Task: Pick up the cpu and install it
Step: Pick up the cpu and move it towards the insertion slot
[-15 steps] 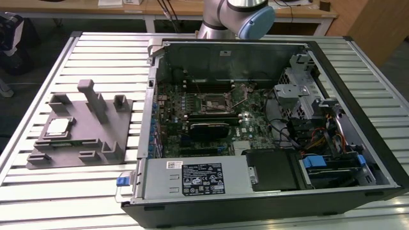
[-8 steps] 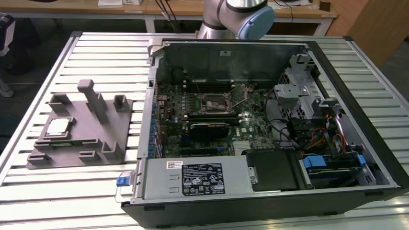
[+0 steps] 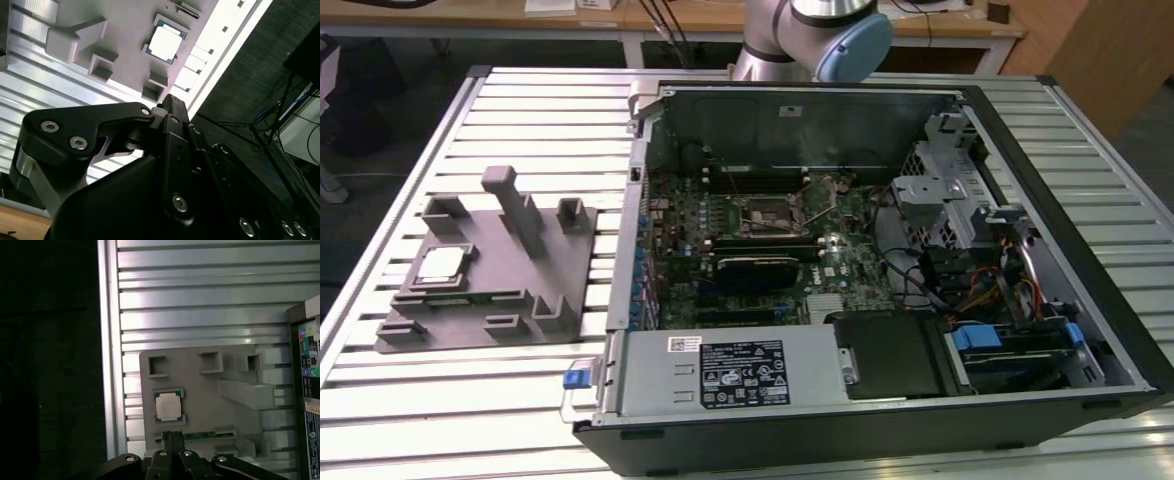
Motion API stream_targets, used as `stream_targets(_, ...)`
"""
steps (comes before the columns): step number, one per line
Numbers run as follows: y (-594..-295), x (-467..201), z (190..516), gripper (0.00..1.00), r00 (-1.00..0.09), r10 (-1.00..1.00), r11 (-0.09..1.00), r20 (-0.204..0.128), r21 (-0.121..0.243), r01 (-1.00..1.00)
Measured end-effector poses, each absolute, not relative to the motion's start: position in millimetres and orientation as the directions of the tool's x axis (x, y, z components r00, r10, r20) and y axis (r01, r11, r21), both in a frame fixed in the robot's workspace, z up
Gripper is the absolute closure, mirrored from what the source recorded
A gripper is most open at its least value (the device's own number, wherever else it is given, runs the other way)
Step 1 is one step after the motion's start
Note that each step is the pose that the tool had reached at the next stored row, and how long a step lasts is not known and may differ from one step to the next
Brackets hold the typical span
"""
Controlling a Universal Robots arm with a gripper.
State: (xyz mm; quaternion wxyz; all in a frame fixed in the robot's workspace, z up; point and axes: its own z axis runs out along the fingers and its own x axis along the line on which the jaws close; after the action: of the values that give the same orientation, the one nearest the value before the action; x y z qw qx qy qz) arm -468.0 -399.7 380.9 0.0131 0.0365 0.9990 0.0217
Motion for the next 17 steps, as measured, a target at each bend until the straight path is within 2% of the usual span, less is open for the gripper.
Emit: stream_targets(17,-400.8,-468.6,372.6,0.89,-0.997,0.074,0.996,-0.024,0.044,0.072)
